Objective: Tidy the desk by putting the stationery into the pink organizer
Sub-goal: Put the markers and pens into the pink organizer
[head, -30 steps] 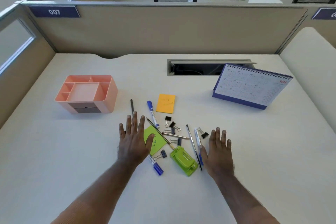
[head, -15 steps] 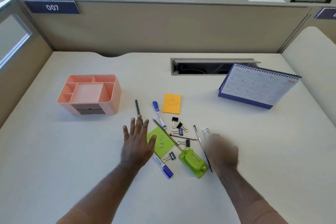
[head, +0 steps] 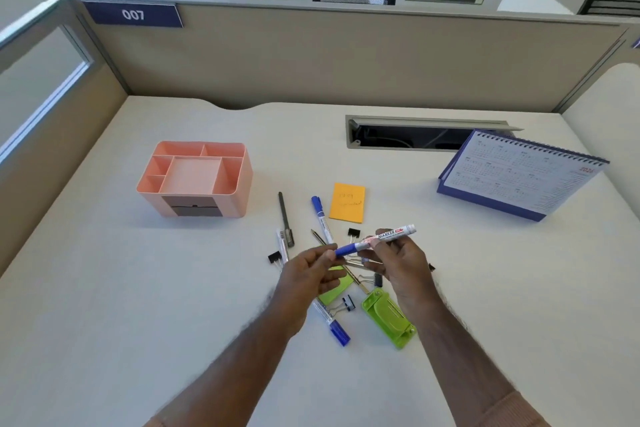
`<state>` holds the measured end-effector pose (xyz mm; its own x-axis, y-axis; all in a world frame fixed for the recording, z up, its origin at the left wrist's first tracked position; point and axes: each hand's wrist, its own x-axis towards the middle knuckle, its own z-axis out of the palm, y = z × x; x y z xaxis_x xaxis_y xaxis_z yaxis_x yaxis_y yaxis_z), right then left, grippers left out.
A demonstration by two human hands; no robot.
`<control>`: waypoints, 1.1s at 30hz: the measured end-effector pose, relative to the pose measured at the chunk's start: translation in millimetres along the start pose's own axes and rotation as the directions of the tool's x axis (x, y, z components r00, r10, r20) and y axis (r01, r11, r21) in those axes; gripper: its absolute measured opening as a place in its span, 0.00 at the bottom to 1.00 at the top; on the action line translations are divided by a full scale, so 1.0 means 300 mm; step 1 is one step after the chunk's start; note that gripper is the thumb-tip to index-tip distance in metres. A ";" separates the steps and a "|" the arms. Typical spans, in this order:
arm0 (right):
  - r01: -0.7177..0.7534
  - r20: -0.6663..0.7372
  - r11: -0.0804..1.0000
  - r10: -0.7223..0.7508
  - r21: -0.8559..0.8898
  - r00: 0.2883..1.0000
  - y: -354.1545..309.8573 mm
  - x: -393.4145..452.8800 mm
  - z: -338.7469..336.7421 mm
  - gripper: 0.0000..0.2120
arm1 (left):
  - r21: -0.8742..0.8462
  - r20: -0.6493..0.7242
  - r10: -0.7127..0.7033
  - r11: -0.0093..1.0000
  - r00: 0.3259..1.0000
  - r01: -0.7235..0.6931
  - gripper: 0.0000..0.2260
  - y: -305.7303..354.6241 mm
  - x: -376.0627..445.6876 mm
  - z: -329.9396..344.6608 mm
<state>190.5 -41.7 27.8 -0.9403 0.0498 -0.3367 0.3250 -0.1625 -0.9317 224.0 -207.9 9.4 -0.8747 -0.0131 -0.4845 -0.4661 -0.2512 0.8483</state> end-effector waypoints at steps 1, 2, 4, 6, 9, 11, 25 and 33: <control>-0.007 0.024 1.000 0.006 0.028 1.000 0.000 -0.008 0.016 0.03 | -0.078 -0.006 -0.019 0.997 1.000 0.019 0.10 0.010 0.002 -0.019; -0.017 0.048 0.998 0.014 0.054 0.999 0.002 -0.014 0.028 0.03 | -0.128 -0.007 -0.037 0.991 0.999 0.036 0.10 0.021 0.004 -0.037; -0.049 0.076 0.993 0.040 0.110 0.996 0.012 -0.019 0.040 0.03 | -0.189 0.011 -0.078 0.979 0.997 0.079 0.10 0.041 0.006 -0.069; -0.073 0.091 0.986 0.060 0.150 0.994 0.020 -0.017 0.047 0.05 | -0.227 0.050 -0.112 0.967 0.992 0.120 0.11 0.060 0.003 -0.088; -0.078 0.122 0.980 0.057 0.181 0.991 0.032 -0.012 0.055 0.07 | -0.255 0.070 -0.120 0.958 0.990 0.134 0.11 0.075 -0.003 -0.108; -0.085 0.149 0.976 0.056 0.199 0.987 0.038 -0.010 0.060 0.17 | -0.243 0.052 -0.108 0.963 0.993 0.118 0.11 0.080 -0.004 -0.118; -0.065 0.095 0.964 0.092 -0.256 0.991 0.087 0.056 0.016 0.10 | 0.065 -0.330 0.283 0.958 0.901 -0.278 0.05 0.268 0.032 -0.415; -0.024 0.072 0.940 0.051 -0.340 0.996 0.091 0.113 0.041 0.08 | 0.720 -0.565 0.698 0.678 0.441 -0.151 0.14 0.498 0.056 -0.863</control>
<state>166.3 -56.5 -7.3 -0.9273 -0.0300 -0.3730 0.3620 0.1806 -0.9145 174.2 -496.2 72.8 -0.6358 -0.7277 0.2575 -0.2798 0.5281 0.8017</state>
